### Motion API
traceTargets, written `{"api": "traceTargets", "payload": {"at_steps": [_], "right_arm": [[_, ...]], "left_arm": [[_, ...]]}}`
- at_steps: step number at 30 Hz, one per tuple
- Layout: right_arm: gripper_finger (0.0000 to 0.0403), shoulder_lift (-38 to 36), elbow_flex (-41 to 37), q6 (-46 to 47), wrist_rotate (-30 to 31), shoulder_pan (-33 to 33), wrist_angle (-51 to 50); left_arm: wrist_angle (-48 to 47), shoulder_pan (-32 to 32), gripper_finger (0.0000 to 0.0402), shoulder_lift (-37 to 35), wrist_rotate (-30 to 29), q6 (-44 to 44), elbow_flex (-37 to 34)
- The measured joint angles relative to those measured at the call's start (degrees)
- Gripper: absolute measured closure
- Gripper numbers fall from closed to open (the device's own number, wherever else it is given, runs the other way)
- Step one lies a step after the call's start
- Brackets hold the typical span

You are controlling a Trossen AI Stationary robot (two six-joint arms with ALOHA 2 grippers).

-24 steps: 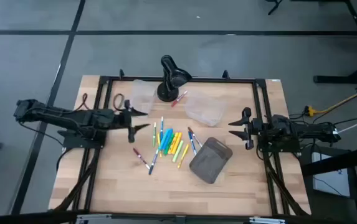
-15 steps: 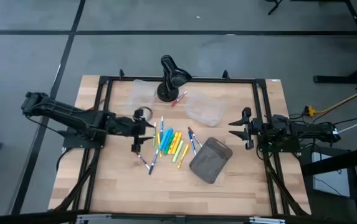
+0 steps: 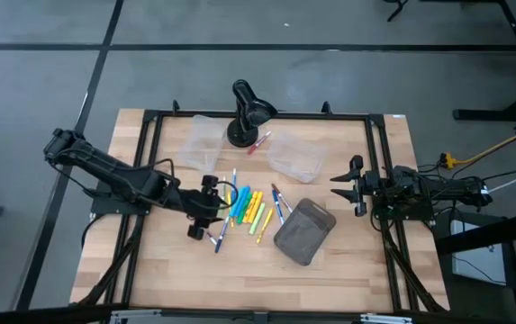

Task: Pick & Place Markers
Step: Put the purple marker pen into the left transparent bin

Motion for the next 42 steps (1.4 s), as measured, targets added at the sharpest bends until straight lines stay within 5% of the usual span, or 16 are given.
{"api": "traceTargets", "payload": {"at_steps": [7,14,29,42], "right_arm": [[0.0246,0.01,0.00,0.00,0.00,0.00,0.01],[0.0246,0.01,-0.01,0.00,0.00,-0.02,0.00],[0.0246,0.02,-0.02,0.00,0.00,0.00,0.02],[0.0246,0.00,-0.02,-0.02,0.00,0.00,0.00]], "left_arm": [[-2.29,-2.22,0.0190,1.79,0.27,-6.37,0.00],[-5.48,-4.67,0.0190,10.59,6.92,-6.27,0.00],[-13.49,-6.91,0.0190,16.46,6.89,-11.77,-0.02],[-14.12,-6.91,0.0190,19.81,6.85,-5.12,-0.02]]}}
